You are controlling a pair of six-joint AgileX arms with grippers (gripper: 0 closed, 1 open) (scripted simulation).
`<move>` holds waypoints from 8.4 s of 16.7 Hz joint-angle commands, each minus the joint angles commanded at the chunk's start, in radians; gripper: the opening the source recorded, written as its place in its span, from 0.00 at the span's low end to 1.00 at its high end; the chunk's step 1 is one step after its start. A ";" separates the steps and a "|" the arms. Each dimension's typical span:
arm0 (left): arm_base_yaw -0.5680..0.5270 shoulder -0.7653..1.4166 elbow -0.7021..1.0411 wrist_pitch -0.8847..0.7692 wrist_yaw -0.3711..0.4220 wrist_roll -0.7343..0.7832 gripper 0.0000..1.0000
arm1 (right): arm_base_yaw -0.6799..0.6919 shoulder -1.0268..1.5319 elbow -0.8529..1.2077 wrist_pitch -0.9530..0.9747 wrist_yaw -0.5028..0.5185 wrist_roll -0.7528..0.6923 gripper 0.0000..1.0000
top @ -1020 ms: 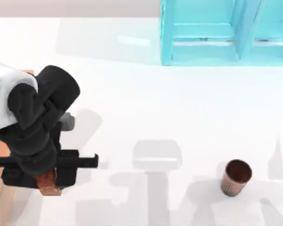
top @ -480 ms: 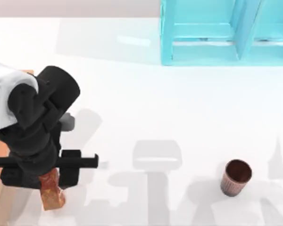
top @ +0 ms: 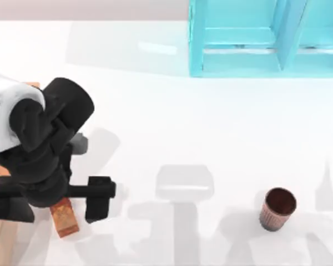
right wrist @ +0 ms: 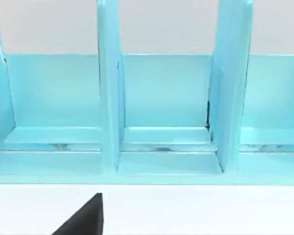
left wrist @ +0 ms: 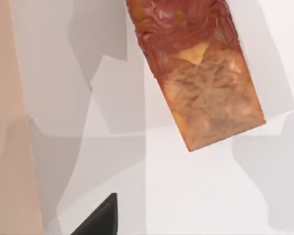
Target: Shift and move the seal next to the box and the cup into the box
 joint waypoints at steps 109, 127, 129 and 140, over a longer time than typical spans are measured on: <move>-0.571 0.615 1.054 -0.316 -0.161 -0.549 0.00 | 0.000 0.000 0.000 0.000 0.000 0.000 1.00; -0.069 0.375 0.750 -0.328 -0.086 -0.057 0.00 | 0.000 0.000 0.000 0.000 0.000 0.000 1.00; 0.015 0.327 0.692 -0.326 -0.072 0.031 0.00 | 0.000 0.000 0.000 0.000 0.000 0.000 1.00; 0.589 0.050 0.362 -0.308 -0.001 0.597 0.00 | 0.000 0.000 0.000 0.000 0.000 0.000 1.00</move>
